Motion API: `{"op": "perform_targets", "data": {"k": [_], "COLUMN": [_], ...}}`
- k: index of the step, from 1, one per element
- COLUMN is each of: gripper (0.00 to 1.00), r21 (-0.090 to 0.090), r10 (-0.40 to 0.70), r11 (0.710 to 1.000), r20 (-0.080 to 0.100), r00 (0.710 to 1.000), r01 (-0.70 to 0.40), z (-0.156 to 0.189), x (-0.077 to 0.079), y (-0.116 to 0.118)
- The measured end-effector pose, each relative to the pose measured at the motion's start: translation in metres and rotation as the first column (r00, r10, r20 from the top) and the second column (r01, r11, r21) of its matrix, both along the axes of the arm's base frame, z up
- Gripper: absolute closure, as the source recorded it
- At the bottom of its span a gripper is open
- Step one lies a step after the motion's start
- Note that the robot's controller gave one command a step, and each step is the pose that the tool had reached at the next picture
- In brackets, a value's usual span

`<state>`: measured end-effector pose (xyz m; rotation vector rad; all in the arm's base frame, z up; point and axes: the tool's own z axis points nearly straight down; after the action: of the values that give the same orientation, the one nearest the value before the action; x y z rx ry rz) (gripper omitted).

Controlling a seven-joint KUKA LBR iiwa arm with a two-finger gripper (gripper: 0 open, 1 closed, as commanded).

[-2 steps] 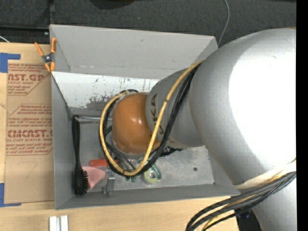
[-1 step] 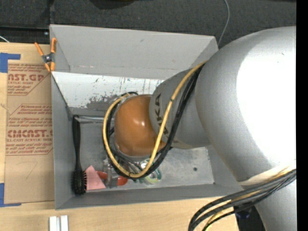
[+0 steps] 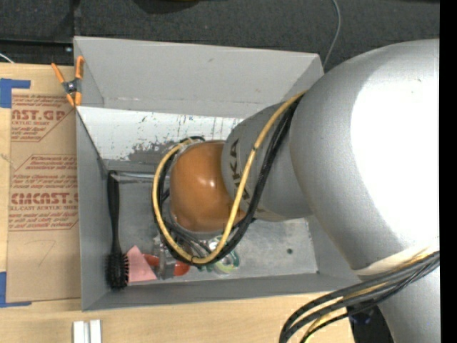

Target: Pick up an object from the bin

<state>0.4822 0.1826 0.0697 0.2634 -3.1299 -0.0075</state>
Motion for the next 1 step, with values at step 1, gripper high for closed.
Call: {"op": "perform_targets", "data": {"k": [1], "gripper": [1.00], "r21": [-0.005], "r10": [0.000], "r11": [1.000], "r20": [-0.011], "r00": [1.000], "r01": [0.000], "z": [0.0259], "x": [-0.0034], "y": [-0.0012]}}
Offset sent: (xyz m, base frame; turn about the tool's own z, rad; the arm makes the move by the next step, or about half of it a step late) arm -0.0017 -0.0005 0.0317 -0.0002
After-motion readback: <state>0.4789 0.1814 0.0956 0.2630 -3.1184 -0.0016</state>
